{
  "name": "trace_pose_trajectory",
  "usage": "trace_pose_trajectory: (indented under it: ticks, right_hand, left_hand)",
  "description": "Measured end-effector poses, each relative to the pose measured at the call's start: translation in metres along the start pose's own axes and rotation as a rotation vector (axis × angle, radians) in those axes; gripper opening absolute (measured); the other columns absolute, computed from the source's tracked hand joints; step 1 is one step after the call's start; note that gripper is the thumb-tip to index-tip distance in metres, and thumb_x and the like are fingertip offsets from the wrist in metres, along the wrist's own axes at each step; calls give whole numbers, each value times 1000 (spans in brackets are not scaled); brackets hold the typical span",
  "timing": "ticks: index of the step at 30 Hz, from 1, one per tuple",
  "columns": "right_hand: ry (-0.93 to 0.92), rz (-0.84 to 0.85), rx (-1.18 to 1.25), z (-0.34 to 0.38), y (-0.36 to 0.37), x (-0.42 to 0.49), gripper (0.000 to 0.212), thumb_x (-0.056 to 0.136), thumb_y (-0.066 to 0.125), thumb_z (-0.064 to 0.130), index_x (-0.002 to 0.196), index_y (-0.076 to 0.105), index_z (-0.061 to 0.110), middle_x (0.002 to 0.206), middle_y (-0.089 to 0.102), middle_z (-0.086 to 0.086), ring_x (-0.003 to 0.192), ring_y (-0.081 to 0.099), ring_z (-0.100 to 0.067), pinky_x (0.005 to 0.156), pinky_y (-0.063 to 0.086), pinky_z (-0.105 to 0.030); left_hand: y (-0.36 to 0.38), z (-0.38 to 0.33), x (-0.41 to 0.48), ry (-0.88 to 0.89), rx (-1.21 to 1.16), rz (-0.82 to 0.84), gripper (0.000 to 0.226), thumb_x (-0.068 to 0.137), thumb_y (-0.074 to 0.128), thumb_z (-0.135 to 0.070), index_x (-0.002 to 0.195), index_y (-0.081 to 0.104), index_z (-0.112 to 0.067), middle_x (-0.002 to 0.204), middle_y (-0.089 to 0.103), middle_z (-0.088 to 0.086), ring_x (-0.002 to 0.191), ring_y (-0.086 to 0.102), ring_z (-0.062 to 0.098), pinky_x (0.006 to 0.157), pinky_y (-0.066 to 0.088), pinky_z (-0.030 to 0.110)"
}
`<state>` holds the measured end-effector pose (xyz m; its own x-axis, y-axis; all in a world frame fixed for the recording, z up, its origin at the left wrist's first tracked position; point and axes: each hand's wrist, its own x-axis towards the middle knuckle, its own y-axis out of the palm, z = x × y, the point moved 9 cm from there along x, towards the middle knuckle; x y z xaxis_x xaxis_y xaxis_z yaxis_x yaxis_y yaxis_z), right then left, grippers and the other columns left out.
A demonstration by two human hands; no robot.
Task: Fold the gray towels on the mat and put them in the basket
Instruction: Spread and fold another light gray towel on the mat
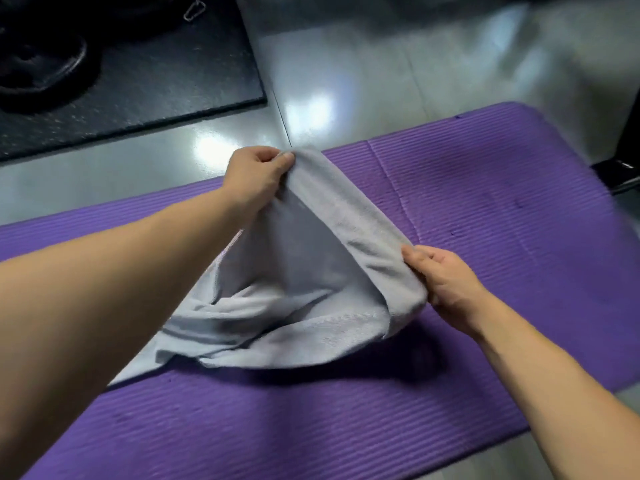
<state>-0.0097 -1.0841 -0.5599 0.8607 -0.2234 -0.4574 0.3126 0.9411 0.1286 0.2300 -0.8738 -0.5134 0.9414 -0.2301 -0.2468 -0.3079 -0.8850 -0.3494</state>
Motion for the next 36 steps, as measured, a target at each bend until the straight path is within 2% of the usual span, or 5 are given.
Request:
trace_pose_trajectory:
  ticks: [5, 11, 20, 28, 36]
  right_hand:
    - [108, 170, -397, -46, -22, -4, 26, 89, 73, 32, 99, 75, 8, 97, 76, -7, 85, 63, -13, 81, 55, -38]
    - [-52, -371, -69, -46, -79, -14, 31, 103, 55, 30, 86, 58, 4, 80, 60, -3, 75, 51, -18, 71, 43, -39]
    - [178, -466, -909, -31, -148, -47, 44, 102, 43, 48, 78, 47, 11, 74, 60, -3, 73, 57, -28, 64, 41, -40]
    - [110, -511, -575, -41, -139, -50, 28, 93, 66, 35, 76, 61, 14, 59, 57, 9, 53, 49, -5, 58, 42, -33]
    - [127, -555, -713, -53, -151, -57, 31, 101, 49, 40, 79, 50, 18, 75, 63, -4, 76, 61, -31, 73, 51, -47]
  left_hand:
    - [45, -15, 26, 4, -41, -5, 20, 91, 71, -32, 76, 75, -19, 65, 64, -10, 62, 54, 8, 65, 47, 27]
    - [68, -18, 44, -12, -13, 2, 21, 93, 71, -30, 78, 73, -15, 65, 62, -5, 56, 53, 8, 61, 47, 25]
    - [150, -27, 48, 83, 295, 94, 21, 93, 70, -37, 90, 76, -16, 81, 69, -5, 69, 55, 6, 62, 41, 23]
    - [174, -12, 47, -42, 483, 170, 34, 87, 74, -49, 94, 68, -17, 80, 62, -4, 82, 60, 18, 71, 43, 28]
    - [151, 26, 39, -104, 375, 130, 26, 85, 81, -35, 88, 74, -10, 80, 70, 6, 74, 58, 16, 67, 43, 29]
